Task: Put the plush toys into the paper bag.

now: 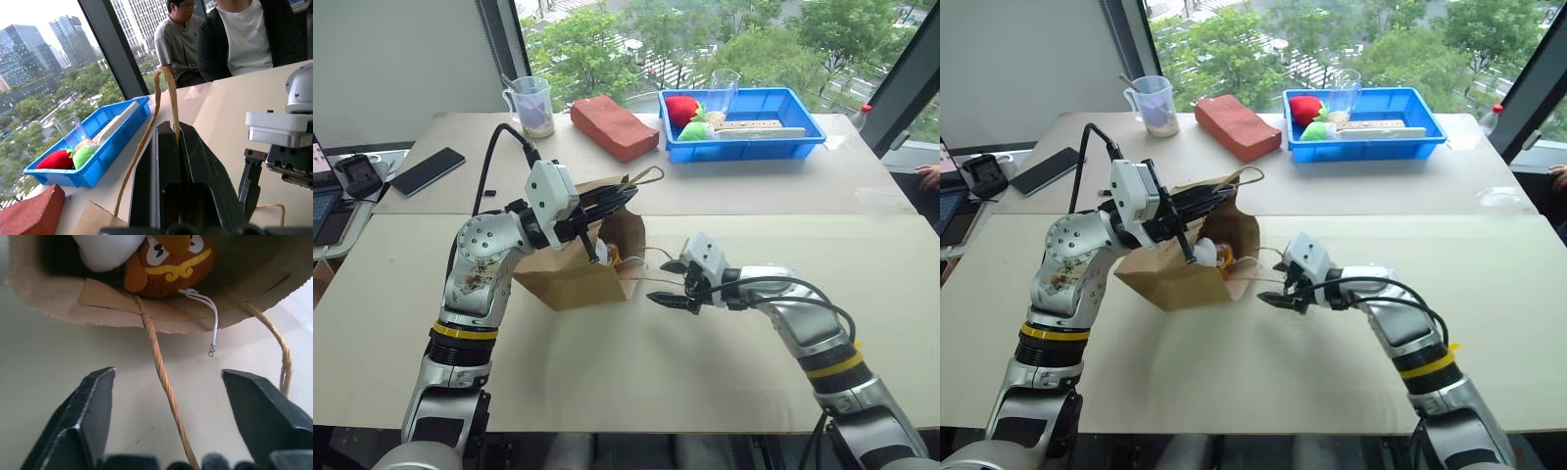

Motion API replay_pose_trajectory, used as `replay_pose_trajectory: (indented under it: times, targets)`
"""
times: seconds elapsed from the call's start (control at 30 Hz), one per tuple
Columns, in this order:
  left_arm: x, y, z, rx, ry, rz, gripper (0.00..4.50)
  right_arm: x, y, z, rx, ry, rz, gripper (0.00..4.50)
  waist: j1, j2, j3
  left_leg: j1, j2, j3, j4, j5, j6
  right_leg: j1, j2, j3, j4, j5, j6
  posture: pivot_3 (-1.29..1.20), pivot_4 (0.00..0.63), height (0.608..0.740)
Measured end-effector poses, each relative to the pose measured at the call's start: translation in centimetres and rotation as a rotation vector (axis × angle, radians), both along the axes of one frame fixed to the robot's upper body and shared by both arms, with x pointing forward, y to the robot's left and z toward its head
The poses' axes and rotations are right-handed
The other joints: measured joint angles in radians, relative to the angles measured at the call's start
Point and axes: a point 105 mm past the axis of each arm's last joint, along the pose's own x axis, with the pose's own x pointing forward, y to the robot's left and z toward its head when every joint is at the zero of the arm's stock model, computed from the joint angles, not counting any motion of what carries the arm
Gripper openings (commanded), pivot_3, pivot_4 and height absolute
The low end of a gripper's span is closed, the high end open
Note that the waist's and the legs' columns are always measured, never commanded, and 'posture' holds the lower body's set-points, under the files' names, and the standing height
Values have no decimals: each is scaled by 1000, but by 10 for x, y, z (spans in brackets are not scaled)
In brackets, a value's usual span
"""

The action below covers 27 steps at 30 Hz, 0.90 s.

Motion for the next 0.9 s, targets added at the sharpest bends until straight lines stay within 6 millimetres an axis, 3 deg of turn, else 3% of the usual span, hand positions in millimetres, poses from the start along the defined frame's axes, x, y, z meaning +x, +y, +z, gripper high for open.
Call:
replay_pose_trajectory:
  times: [0.2,0.27,0.47,0.73,0.9]
  targets:
    - [0,0,1,1,-4,2,0,6,-9,-3,0,-22,-33,552,-1,0,0,0,0,0,0,0,0,1,0,0,-1,0,0,0,150,740]
    - [1,0,1,1,-2,4,0,8,-13,1,12,-37,-52,40,-3,0,0,0,0,0,0,0,0,1,0,0,-1,0,0,0,150,740]
    - [20,5,5,-6,-2,64,0,16,-30,46,185,-184,-212,40,4,0,0,0,0,0,0,0,0,1,0,0,0,0,0,0,150,740]
    - [70,-11,37,-67,-2,97,0,-9,-47,119,238,-459,-317,40,24,0,0,-1,-1,-1,0,0,0,1,0,-1,-2,0,0,0,150,740]
    - [84,-15,34,-10,13,49,0,-33,-30,156,218,-553,-229,40,11,0,0,-1,-1,-1,0,-1,2,1,0,-1,-2,0,0,0,150,740]
